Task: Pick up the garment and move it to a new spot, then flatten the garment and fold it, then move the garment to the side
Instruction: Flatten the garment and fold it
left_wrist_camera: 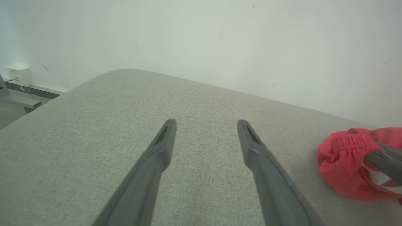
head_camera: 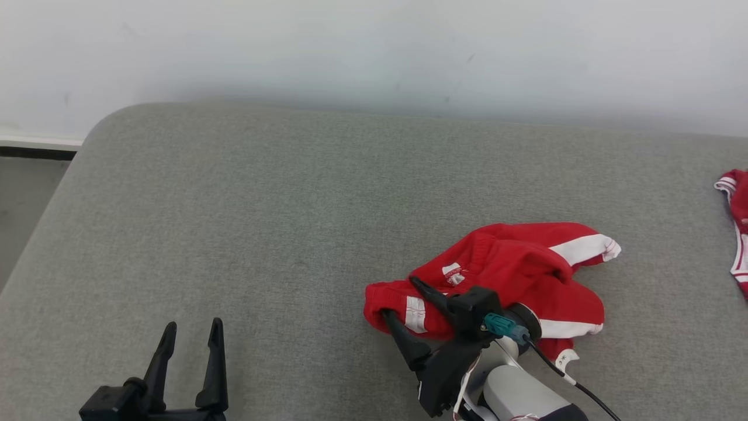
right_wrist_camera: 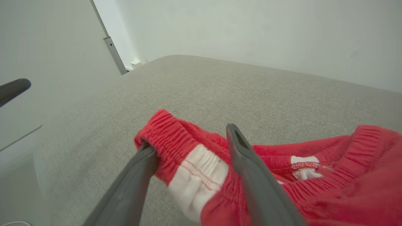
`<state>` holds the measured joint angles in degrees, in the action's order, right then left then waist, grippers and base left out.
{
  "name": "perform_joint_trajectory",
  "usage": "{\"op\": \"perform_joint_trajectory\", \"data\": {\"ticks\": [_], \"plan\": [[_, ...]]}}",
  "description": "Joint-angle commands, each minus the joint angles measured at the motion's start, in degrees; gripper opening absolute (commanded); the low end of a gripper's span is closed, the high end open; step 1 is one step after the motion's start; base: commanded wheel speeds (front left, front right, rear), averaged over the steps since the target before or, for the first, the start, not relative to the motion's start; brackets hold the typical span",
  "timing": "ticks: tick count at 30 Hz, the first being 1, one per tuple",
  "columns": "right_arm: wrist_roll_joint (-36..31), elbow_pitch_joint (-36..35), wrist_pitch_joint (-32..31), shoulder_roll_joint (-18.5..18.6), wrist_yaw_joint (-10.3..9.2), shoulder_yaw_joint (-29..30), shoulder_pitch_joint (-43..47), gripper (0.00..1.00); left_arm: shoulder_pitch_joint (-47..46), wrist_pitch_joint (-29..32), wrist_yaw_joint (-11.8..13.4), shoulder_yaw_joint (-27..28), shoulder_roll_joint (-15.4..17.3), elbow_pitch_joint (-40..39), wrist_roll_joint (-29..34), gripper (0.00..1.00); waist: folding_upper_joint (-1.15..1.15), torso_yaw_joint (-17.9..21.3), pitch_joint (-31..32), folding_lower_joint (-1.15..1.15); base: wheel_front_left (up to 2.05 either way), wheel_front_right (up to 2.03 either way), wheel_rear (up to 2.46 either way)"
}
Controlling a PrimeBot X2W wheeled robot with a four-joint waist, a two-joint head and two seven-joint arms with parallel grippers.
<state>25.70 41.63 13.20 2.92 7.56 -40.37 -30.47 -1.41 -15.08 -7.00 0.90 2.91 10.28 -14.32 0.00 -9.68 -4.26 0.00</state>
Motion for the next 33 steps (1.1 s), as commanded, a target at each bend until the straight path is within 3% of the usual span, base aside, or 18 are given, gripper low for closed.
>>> {"op": "perform_joint_trajectory", "data": {"ticks": [1,8,18,24,26,33], "plan": [[0.0,1.2,0.8,0.0,-0.17,-0.2,-0.7,1.0,-0.5,-0.1,0.2,0.2,0.0,0.1,-0.4,1.0,0.0,1.1,0.2,0.0,0.0,0.0,0.0],[-3.1,2.2,2.0,1.4,-0.17,-1.0,2.1,1.0,0.2,-0.1,0.3,0.5,0.0,0.1,0.0,1.0,0.0,3.8,1.2,0.0,0.0,0.0,0.0],[-4.9,-9.9,2.0,8.8,-0.17,-1.9,10.2,1.0,1.8,0.0,0.2,1.1,0.0,-0.1,0.8,1.0,0.0,6.6,2.8,0.0,0.0,0.0,0.0],[-5.4,-18.0,2.0,12.3,-0.17,5.7,16.1,1.0,2.6,0.0,0.1,1.6,0.0,-0.5,1.1,1.0,0.0,8.2,3.6,0.0,0.0,0.0,0.0],[-6.1,-21.5,2.0,12.3,-0.17,11.5,19.1,1.0,3.3,0.0,0.3,2.2,0.0,-0.8,1.1,1.0,0.0,9.4,4.2,0.0,0.0,0.0,0.0],[-8.1,-27.2,2.0,10.8,-0.17,22.7,24.3,1.0,4.1,0.0,0.7,2.5,0.0,-1.9,1.4,1.0,0.0,11.5,4.6,0.0,0.0,0.0,0.0]]}}
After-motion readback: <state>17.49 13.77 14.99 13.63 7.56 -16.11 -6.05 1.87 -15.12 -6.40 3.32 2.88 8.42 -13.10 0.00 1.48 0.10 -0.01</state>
